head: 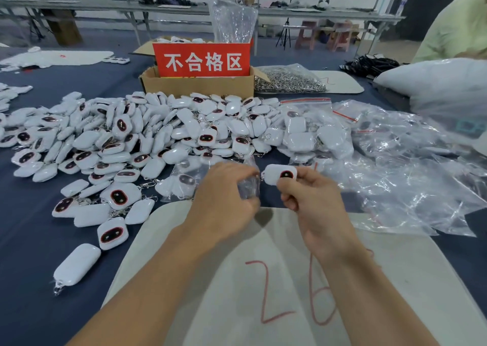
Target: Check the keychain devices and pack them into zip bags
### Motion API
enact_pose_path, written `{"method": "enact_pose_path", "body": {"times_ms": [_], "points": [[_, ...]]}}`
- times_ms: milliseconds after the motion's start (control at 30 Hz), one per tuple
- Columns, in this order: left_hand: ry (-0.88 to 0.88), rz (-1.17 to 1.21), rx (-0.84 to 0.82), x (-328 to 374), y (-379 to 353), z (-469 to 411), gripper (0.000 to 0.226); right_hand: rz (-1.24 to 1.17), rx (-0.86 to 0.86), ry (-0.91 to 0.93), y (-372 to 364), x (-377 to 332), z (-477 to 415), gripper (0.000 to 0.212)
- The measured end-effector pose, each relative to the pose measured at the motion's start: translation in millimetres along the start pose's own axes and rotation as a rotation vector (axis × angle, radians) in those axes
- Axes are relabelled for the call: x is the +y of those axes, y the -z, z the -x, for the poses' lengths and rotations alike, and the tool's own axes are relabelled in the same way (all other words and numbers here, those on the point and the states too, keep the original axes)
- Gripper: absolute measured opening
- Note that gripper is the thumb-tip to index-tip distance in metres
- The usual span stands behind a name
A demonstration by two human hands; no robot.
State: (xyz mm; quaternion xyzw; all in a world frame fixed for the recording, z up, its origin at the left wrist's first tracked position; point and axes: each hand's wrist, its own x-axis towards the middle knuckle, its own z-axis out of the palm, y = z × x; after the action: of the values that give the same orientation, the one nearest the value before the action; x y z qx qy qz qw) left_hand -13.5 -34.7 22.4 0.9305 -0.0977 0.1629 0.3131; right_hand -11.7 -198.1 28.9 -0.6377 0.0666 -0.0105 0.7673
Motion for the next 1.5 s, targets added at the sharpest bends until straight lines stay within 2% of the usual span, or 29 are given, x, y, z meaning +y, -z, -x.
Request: {"method": "enact_pose_path", "body": {"times_ms": [100, 233, 333, 467, 600, 767, 1033, 1500], "points": [[0.102, 0.260, 0.120, 4.1, 6.5, -1.9, 0.060, -0.011, -0.086, -0.016, -4.2, -2.8, -1.6, 0.030], [0.176, 0.495, 0.121, 13.7, 9.6, -1.5, 0.037, 0.019, -0.205, 0.002, -9.3, -4.2, -1.2, 0.035], [0.195, 0.514, 0.124, 14.7, 8.9, -2.1, 0.025, 0.017, -0.151, 0.019, -8.9, -2.9, 0.6, 0.040], [0.203, 0.582, 0.104, 12.0, 8.8, -4.1, 0.014, -0.094, -0.192, -0.011, -3.2, -5.7, 1.3, 0.029], [0.212, 0.634, 0.063, 9.3, 8.2, -6.2, 0.016, -0.155, -0.190, -0.068, -2.1, -5.3, -0.8, 0.030], [0.200, 0.649, -0.020, 7.0, 11.4, -4.4, 0.020, -0.078, -0.108, -0.037, -6.8, -3.2, -0.5, 0.024], [0.279, 0.679, -0.027, 10.3, 12.7, -3.1, 0.014, -0.040, -0.126, -0.025, -7.5, -2.2, -0.6, 0.022], [0.356, 0.687, -0.016, 12.2, 18.1, -3.9, 0.016, -0.032, -0.192, -0.028, -9.9, -2.1, 2.3, 0.022]]}}
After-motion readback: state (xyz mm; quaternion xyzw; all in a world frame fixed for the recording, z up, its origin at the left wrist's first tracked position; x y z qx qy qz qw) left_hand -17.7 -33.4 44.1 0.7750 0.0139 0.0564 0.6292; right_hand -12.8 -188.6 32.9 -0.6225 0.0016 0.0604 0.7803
